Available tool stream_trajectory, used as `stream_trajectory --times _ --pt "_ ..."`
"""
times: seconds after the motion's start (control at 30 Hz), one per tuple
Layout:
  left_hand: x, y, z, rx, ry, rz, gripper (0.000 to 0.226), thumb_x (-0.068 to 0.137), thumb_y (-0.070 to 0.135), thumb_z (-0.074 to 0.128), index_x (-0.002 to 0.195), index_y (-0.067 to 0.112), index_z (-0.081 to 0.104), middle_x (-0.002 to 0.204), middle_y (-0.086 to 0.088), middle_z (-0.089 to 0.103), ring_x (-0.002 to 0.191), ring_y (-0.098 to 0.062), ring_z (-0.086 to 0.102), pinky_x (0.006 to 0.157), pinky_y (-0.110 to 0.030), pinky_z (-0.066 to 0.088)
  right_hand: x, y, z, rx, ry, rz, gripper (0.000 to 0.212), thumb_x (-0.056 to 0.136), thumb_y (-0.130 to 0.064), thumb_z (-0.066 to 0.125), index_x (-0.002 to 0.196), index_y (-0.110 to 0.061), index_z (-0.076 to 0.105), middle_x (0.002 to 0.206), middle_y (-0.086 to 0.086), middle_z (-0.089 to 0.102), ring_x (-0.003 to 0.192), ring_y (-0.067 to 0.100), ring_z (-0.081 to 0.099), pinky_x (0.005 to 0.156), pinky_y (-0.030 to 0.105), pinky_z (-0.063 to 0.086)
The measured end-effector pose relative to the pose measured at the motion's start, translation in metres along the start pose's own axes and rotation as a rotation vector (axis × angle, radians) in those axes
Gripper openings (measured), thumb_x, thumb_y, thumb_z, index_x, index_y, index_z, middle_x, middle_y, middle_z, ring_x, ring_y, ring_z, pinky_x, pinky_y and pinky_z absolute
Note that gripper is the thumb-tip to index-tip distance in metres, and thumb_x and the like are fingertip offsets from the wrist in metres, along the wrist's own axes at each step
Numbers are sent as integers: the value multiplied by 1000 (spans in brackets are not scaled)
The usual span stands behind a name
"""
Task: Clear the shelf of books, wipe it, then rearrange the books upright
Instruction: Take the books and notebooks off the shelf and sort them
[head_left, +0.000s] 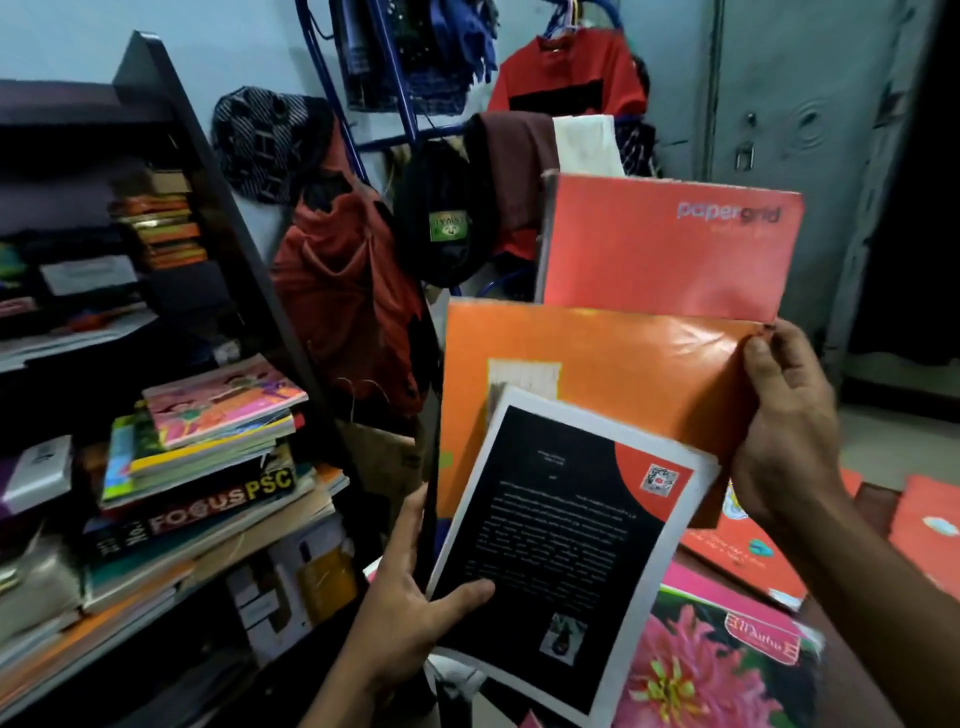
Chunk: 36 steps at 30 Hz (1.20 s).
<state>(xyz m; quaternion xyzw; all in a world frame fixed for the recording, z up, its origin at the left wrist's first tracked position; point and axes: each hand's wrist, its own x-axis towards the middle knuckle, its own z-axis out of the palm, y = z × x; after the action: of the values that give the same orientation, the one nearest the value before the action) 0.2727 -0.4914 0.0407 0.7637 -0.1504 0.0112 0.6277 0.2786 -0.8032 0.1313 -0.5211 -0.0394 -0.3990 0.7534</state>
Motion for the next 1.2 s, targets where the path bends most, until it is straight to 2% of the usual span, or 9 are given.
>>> stream_trajectory --times 0.23,0.3,0.43,0.5,0.57,0.73,0.87,1.1,1.2 --pt "-14 -17 2 -99 73 -36 99 71 19 91 146 44 32 134 17 59 115 0 62 90 -24 54 -39 14 -6 209 59 246 29 103 -7 39 92 -29 54 71 -11 57 62 2 54 55 18 49" --pt "-18 -18 7 -113 139 -16 86 78 5 81 133 55 39 116 28 66 105 7 64 77 -13 54 -55 19 -10 129 15 314 31 102 -6 38 103 -31 57 77 -10 61 63 2 56 51 19 51" --pt "-25 -19 11 -188 207 -30 85 78 0 75 100 78 50 108 30 68 103 -2 69 73 -18 57 -61 24 -22 79 -86 425 24 99 -7 40 99 -28 52 80 -8 56 59 4 49 44 21 48" --pt "-25 -21 11 -221 227 -35 82 76 3 76 112 71 47 112 27 68 106 -3 68 73 -17 57 -51 22 -28 137 -150 472 14 98 -27 49 108 -27 58 83 -10 65 62 4 56 51 22 51" --pt "-25 -19 11 -224 225 -33 80 77 3 76 123 60 43 113 29 67 108 -1 66 74 -15 56 -33 18 -32 117 -196 491 35 97 -45 48 117 -22 65 94 -11 74 74 2 66 58 20 54" --pt "-20 -5 11 -124 128 25 70 79 6 76 124 54 50 120 16 67 112 -9 66 87 -30 56 8 7 -34 -172 -314 347 40 99 -45 48 129 -22 61 127 -5 69 114 9 65 99 28 53" --pt "-17 6 18 -89 41 32 71 75 7 77 126 49 48 116 16 68 107 -9 68 82 -29 59 -10 4 -29 -424 -571 217 30 107 -35 38 93 -12 51 75 -7 53 68 7 51 65 17 43" --pt "-14 9 22 -62 -5 22 83 79 16 81 145 40 37 121 20 66 112 -5 66 86 -21 57 -28 18 -25 -273 -335 174 31 105 -37 43 88 -13 51 75 10 49 65 22 49 61 33 42" --pt "-16 12 24 -55 17 -21 84 82 10 76 140 50 31 113 42 62 104 17 60 85 -12 54 -31 18 -11 -90 -257 248 28 102 -40 46 81 -23 52 71 2 47 59 13 47 55 27 43"
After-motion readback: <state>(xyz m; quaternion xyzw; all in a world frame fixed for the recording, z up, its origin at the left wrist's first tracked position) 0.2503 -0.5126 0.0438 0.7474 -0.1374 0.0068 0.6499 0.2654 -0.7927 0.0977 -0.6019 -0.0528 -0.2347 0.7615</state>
